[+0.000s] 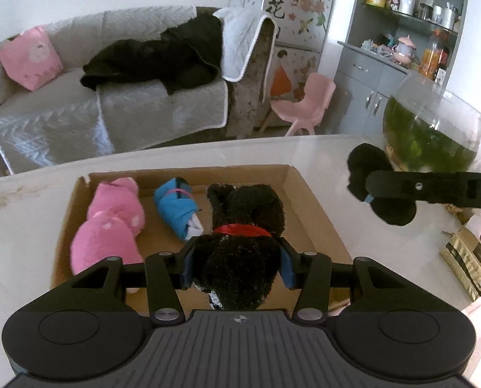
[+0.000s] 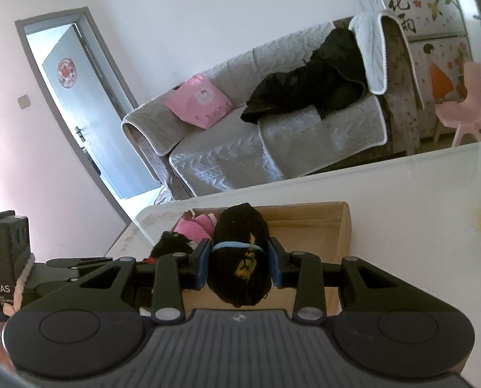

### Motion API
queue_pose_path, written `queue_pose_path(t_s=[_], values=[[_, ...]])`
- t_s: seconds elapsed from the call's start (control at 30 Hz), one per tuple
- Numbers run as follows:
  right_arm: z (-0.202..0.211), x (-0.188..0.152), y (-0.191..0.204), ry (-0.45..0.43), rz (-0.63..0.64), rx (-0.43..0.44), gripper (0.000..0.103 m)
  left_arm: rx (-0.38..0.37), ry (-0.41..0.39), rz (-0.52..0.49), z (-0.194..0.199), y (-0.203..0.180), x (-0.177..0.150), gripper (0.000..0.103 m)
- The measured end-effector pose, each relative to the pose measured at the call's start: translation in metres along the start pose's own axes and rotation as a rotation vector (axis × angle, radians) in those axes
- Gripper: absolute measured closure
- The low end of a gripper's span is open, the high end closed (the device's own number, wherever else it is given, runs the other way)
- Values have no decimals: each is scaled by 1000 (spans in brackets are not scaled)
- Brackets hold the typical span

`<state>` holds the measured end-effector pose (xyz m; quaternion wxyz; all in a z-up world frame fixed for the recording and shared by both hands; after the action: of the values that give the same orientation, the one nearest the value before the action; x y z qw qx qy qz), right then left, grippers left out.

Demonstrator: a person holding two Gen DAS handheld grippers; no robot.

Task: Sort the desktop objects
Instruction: 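Carry both black bundles into the box and release them beside the blue bundle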

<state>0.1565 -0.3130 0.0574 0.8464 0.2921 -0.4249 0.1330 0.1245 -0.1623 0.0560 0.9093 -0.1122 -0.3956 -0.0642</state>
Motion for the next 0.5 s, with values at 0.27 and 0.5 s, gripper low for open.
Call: queue_pose_path(t_s=[0.27,0.5], values=[[-24,10,-10,29,-4,-27,70,-21,28,3,-44,-11,14,47],[-46,11,-20,61,-4,-65,70,-28,62,47,-88,-8,24,47]])
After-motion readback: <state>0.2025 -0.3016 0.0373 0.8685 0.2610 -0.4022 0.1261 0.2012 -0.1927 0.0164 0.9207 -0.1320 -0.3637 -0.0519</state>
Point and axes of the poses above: each gripper's, at about its wrist camera, not at the fingertips, and z roughly against the way its jaws point, y to its left, x to its top, the point moved 5 cm from there along -z, roughly the way its jaws point, and after that the axes turned 3 degrees about z, right-handed, at the moved point
